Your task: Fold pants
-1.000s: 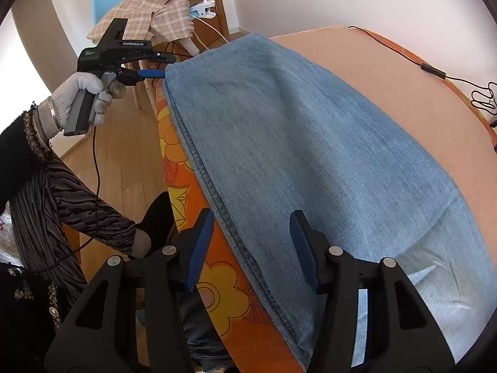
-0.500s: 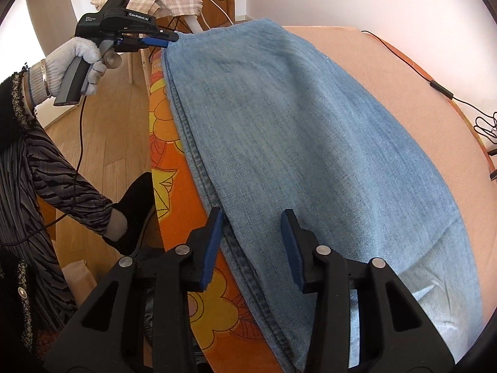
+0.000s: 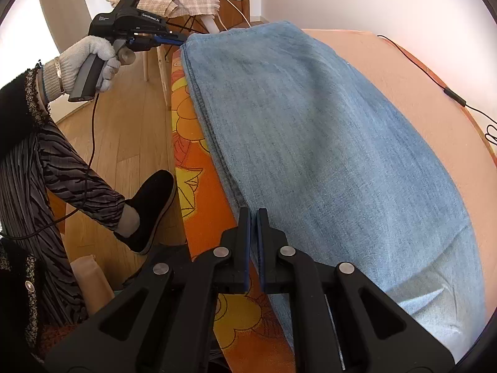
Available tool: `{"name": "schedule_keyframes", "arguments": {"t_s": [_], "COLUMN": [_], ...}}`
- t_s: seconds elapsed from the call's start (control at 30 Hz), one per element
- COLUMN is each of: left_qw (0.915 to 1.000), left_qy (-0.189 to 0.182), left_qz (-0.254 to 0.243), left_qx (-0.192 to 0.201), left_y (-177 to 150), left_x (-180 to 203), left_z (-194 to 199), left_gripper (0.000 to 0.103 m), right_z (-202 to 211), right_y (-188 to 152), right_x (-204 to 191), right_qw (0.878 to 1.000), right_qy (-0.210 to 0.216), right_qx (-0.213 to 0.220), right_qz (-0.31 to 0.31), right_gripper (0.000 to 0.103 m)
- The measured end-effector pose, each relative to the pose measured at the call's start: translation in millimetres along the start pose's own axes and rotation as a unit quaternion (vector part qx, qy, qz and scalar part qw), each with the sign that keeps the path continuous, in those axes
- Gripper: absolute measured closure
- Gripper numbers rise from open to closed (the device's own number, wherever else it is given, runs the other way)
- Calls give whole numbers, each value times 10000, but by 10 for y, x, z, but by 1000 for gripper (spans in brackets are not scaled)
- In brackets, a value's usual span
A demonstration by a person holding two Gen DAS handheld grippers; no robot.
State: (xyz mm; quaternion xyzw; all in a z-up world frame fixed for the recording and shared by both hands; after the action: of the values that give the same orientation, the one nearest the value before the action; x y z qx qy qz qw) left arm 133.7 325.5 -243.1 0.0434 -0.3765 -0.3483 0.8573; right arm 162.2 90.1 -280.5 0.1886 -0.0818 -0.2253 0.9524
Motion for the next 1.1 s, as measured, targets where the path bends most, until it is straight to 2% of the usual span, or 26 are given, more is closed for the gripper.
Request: {"name": "schedule_keyframes", "arguments": {"t_s": [0.07, 0.13, 0.2, 0.33, 0.43, 0.6, 0.7, 0.8, 0.87, 0.93, 1.0, 1.03, 1.1], "left_qw": [9999, 9997, 9994, 9989, 9986, 9973, 9973, 9952, 9963, 9977, 9967, 9969, 9973], "left_qy": [-98, -84, -175, -172, 40, -102, -157, -486, -540, -427, -470, -507, -468], "left_qz": [110, 204, 229, 405, 503, 696, 693, 826, 649, 482, 556, 556, 515], "left_qx": [-25, -108, -180, -174, -159, -211, -193, -199, -168, -220, -368, -240, -235], "left_y": [-4, -11, -23, -48, -60, -61, -40, -39, -40, -63, -114, -108, -90], "left_x": [27, 49, 94, 72, -8, -59, -8, 63, 153, 200, 188, 192, 219], "left_z": [4, -17, -53, -50, -20, -49, -65, -76, -69, -100, -177, -170, -192], "left_gripper": [92, 76, 71, 71, 71, 69, 59, 59, 59, 58, 55, 53, 53], "right_z": [-7, -14, -19, -12, -10, -13, -15, -12, -10, -9, -8, -6, -3], "right_y": [5, 4, 0, -10, -15, -11, -6, -11, -18, -19, -21, -21, -17], "right_x": [17, 25, 20, 11, 3, -1, 1, -3, -4, -4, -5, -7, -8], "right_qw": [10000, 10000, 10000, 9999, 10000, 10000, 10000, 10000, 9999, 9999, 9999, 9999, 9999], "right_qy": [23, 24, 21, 19, 25, 5, 1, 2, -1, 0, 2, 4, 5], "right_qx": [-16, -19, -12, -5, -6, -16, -18, -8, -2, 2, 0, 2, 6], "right_qz": [-58, -72, -91, -104, -96, -66, -79, -98, -111, -112, -112, -113, -115], "right_gripper": [98, 98, 98, 98, 98, 98, 98, 98, 98, 98, 98, 98, 98]}}
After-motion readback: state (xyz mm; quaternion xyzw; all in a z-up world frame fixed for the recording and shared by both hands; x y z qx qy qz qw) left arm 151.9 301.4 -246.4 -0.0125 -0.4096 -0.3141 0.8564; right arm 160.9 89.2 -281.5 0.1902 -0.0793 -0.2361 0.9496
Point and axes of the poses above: each gripper's, at about its wrist camera, not at the fingertips, and z roughly against the way its jaws point, x to its right, y to its top, the point moved 8 cm from there along -z, roughly the way its jaws point, and after that the axes turned 6 degrees about -x, right-handed, at the moved point
